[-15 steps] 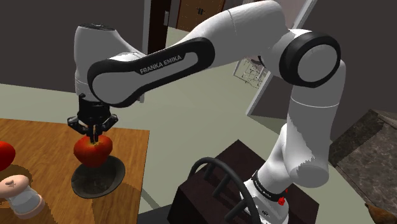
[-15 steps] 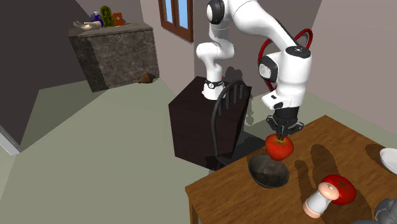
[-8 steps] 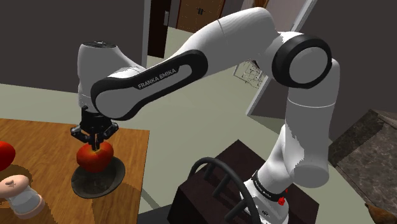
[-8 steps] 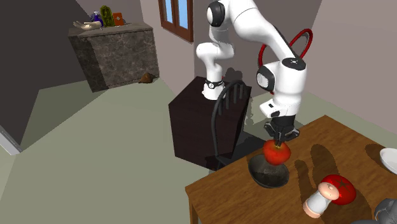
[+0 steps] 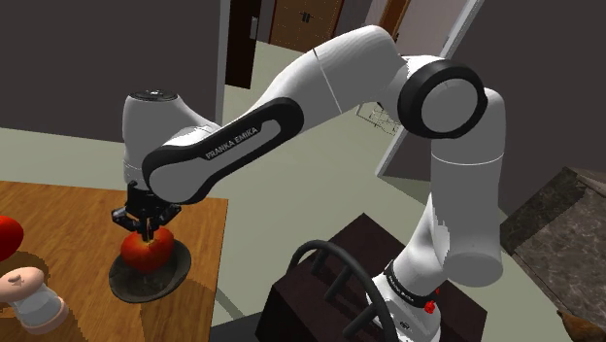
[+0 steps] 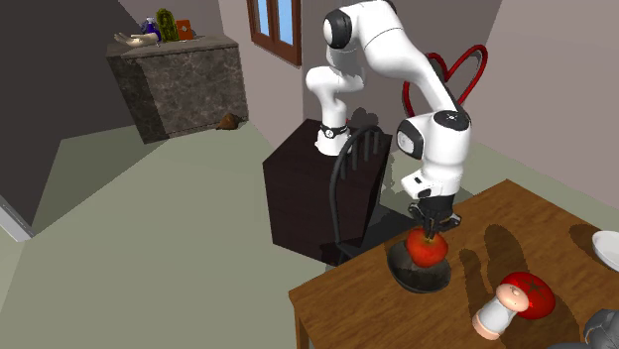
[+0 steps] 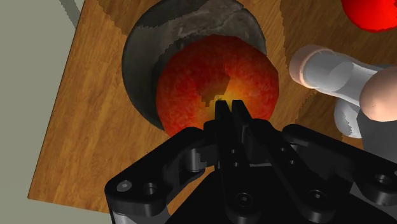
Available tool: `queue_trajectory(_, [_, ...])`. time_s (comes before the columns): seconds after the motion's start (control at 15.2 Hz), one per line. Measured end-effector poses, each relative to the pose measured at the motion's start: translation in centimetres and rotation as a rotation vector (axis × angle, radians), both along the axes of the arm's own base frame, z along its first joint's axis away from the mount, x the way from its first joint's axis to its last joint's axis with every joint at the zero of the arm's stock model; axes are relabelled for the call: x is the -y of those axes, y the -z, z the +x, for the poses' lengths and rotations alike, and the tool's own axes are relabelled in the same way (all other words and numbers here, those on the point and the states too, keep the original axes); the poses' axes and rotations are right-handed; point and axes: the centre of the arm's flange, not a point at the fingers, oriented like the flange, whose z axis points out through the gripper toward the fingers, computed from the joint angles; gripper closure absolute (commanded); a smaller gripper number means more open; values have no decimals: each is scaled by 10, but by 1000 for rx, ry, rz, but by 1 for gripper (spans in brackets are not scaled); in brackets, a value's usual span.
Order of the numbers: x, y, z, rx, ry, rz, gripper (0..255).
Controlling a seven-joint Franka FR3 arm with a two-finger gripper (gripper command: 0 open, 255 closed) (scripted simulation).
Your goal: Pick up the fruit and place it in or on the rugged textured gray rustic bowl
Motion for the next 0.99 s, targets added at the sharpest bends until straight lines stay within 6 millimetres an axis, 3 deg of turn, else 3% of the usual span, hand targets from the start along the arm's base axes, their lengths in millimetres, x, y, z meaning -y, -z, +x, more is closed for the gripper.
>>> queue_trajectory(0.46, [2,7,0,0,0,0,255])
queue_trajectory(0.53, [2,7,0,0,0,0,0])
queue_trajectory(0.99, [3,1,1,0,0,0,0])
